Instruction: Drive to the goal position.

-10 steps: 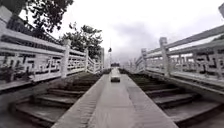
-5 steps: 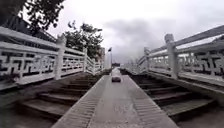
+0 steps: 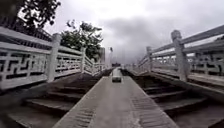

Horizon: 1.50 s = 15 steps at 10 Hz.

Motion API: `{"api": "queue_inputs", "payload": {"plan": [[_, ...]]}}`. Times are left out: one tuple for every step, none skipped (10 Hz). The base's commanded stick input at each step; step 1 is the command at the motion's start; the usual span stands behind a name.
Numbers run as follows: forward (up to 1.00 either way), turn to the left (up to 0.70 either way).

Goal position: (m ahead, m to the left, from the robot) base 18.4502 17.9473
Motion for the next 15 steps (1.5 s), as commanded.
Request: {"api": "queue_inputs", "payload": {"plan": [[0.69, 0.01], [0.69, 0.01], [0.69, 0.01], [0.69, 0.01], [0.69, 0.01], [0.69, 0.01], [0.69, 0.01], [0.69, 0.01], [0.69, 0.01], [0.69, 0.01], [0.69, 0.01], [0.69, 0.01], [0.69, 0.01], [0.69, 0.01], [0.69, 0.01]]}}
